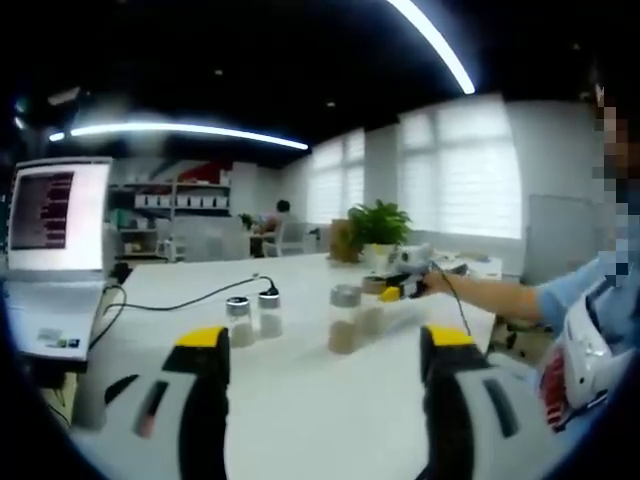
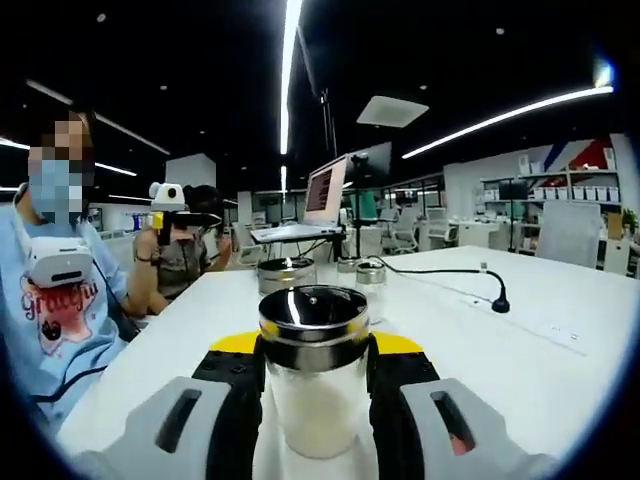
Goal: Rotate the seasoning bottle until the label or dispensing opening points toward the visible target arrow and the bottle remains upright within the marked orientation range
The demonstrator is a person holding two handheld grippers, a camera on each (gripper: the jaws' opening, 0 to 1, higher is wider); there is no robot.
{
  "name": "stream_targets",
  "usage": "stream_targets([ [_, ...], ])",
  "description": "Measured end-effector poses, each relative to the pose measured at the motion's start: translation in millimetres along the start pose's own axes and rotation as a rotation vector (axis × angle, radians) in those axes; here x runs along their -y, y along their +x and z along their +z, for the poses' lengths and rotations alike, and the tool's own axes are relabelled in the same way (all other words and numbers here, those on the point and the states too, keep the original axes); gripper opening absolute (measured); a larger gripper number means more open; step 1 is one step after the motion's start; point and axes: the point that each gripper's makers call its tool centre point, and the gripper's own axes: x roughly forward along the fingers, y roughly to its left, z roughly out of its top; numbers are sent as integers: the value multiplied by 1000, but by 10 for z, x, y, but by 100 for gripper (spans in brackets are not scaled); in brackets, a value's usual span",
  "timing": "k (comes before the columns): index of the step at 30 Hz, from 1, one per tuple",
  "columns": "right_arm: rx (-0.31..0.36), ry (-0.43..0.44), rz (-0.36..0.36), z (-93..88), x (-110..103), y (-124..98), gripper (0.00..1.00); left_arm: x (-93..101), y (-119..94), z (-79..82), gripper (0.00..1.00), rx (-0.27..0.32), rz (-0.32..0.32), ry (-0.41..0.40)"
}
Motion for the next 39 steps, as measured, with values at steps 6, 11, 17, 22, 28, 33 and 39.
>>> stream_targets([
  [6, 1, 39, -86, -58, 61, -25, 51, -3, -12, 12, 82, 2, -3, 1],
  [11, 24, 71, -189, -6, -19, -130, 66, -39, -8, 35, 82, 21, -8, -23],
  [17, 15, 72, -420, 4, -167, -46, 68, -18, 21, -21, 82, -2, -1, -15],
  [22, 7, 41, -637, 69, -94, -89, 75, 8, 25, -21, 82, -2, -8, -13],
  [28, 62, 14, -981, 214, 51, -318, 71, -28, 14, 15, 83, 23, 1, -22],
  [33, 101, 143, -1158, 126, 118, -462, 72, -28, -12, 43, 83, 33, 0, -20],
  [39, 101, 106, -1195, 218, 95, -264, 70, -36, -7, 19, 82, 26, 2, -30],
])
